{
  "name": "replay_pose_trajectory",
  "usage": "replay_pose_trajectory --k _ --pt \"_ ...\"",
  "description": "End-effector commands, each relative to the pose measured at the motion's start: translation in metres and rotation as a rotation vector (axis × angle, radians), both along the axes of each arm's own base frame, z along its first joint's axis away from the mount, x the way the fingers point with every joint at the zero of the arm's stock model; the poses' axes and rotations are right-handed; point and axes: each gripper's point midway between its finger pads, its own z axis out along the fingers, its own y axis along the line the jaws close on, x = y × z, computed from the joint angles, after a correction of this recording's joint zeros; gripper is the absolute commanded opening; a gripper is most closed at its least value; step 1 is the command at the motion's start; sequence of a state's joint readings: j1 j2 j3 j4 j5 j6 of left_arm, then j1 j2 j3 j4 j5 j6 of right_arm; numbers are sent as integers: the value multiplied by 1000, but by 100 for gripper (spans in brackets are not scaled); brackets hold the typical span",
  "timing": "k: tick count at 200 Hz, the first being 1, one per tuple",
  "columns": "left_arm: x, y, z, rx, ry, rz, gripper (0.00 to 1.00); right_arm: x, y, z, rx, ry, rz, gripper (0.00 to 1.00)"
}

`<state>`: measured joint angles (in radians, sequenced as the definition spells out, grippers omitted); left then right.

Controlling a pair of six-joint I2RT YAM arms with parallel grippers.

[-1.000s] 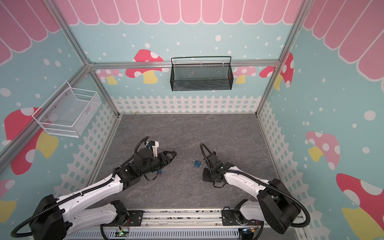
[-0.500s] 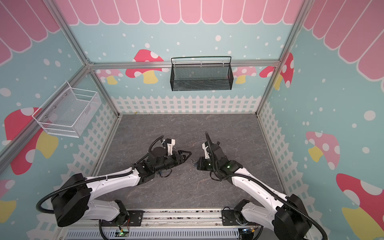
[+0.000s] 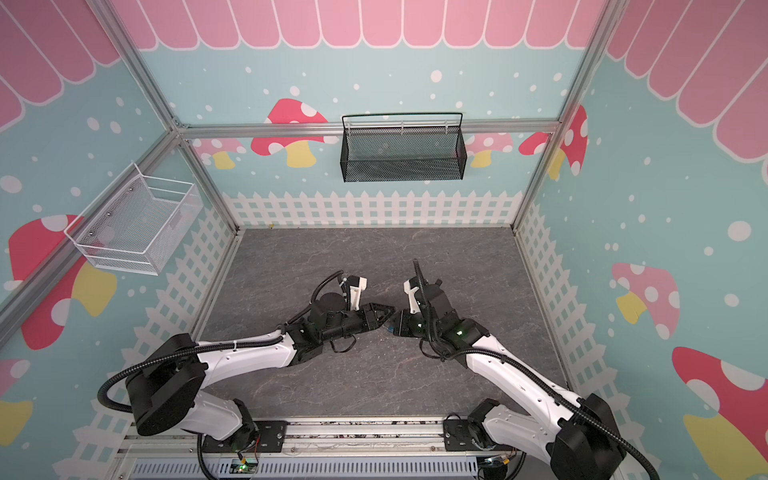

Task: Unlock with the key

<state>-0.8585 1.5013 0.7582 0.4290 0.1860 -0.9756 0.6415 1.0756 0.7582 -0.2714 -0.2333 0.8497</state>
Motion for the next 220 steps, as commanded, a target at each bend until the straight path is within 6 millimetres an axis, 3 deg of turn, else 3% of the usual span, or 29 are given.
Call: replay_pose_trajectory --k 1,40,75,86,99,131,155,181,197,209,220 --pt "3 6 9 8 -36 36 30 4 -4 12 6 -19 -32 0" --pt "5 3 25 -34 -76 38 25 3 -3 3 -7 8 -23 0" --pt "8 10 13 17 -45 74 21 4 -4 6 5 -1 -37 0" --pt "9 14 14 29 -53 90 22 5 -5 6 -3 -4 -41 0" --pt "10 22 19 10 -42 120 30 4 -2 10 22 -11 -27 0" --pt "13 52 47 -101 -7 245 43 9 8 35 112 -51 -25 0" --pt "20 86 61 -161 36 376 54 16 21 56 253 -70 -56 0" --pt "31 119 84 -197 -75 479 59 24 31 87 364 -96 -94 0" --pt "37 120 105 -186 -216 447 60 29 36 108 411 -101 -107 0" --pt "32 114 127 -201 -385 378 60 31 36 123 421 -107 -116 0" --pt "28 106 135 -148 -523 300 58 33 36 136 395 -119 -113 0"
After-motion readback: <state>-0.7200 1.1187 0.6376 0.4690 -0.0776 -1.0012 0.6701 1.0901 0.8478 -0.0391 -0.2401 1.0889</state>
